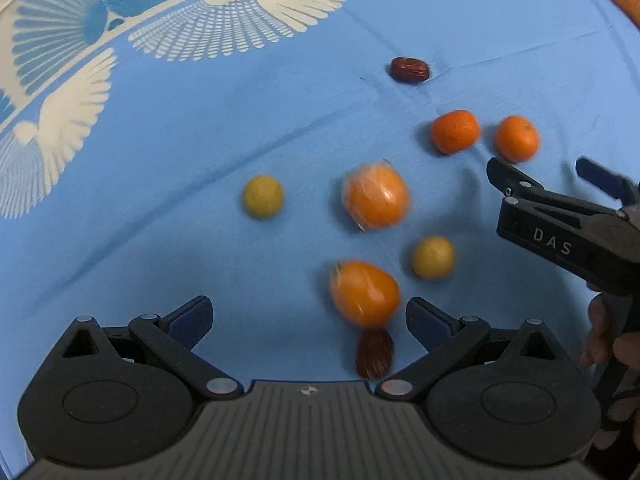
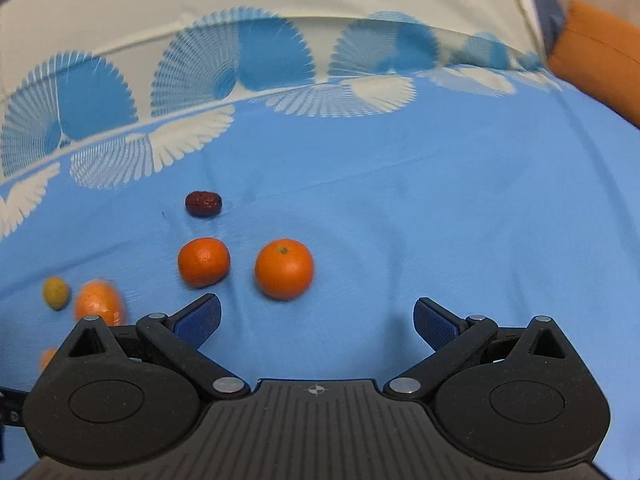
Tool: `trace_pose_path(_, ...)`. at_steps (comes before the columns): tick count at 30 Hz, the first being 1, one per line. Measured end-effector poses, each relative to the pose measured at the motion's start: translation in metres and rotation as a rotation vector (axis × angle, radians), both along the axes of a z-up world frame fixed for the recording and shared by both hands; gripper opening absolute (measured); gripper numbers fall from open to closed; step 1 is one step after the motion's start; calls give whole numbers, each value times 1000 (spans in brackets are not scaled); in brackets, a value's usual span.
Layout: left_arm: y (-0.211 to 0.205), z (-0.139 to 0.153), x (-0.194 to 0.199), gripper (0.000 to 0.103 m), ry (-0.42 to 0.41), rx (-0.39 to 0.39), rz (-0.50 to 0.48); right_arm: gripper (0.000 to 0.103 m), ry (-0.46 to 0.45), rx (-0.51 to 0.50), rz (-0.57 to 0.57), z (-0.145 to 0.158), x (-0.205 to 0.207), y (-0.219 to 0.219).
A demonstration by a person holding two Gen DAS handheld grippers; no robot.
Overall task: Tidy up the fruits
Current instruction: 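Grasp a wrapped mandarin with the left tool while the right tool grasps a mandarin, then carry both mandarins to the plate and open both tools to release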
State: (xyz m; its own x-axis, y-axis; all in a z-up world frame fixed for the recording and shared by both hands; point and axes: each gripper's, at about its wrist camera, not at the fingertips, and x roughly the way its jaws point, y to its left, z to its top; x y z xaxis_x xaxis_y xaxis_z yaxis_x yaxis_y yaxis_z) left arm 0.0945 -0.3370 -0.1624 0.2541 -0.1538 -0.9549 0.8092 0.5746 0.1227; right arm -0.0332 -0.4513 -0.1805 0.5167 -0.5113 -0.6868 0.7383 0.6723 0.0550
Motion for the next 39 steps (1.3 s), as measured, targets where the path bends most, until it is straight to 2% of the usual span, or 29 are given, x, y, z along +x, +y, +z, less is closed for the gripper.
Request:
trace_pose_path(3,-4,-9,12,103,68,-15,13,102,7,-30,49,-10,16,-5)
trace_pose_path(6,-2,-10,15,100,79,-35,10,102,25,-57,56,-17,24,-8)
trace_pose_path(8,-2,-8,14,75,111,-85,-20,99,18,-69,60,-17,25,-10)
trace_pose_path(9,-2,-5,13,45,152,-114,-35,90,7,-71,61,-17,24,-10)
trace_pose_path(10,-3,-1,11,41,182,-134,-41,62,-8,-89,57,-15,23,-9)
trace_pose_path(11,-3,3,8,41,160,-142,-45,36,-19,-109,64,-13,21,-7)
trace_pose_path(13,0,12,-2,41,86,-164,-82,36,-31,-121,60,-11,18,-8)
trace_pose_path(15,9,20,-2,41,54,-174,-74,36,-53,-111,31,-9,12,-11)
trace_pose_path(19,48,44,8,41,43,-189,43,36,-45,-168,-89,-4,-3,-18)
trace_pose_path(22,93,74,2,41,-12,-192,119,36,-26,-192,-163,1,-15,-20)
trace_pose_path(26,156,104,-17,41,-96,-153,209,36,-38,-185,-171,27,-32,-3)
trace_pose_path(29,203,120,-32,41,-119,-133,275,36,-107,-149,-105,61,-61,34)
trace_pose_path(33,260,138,-64,41,-153,-126,335,36,-145,-125,73,100,-99,103)
trace_pose_path(39,327,155,-109,41,-161,-170,404,36,-183,-46,329,144,-132,202)
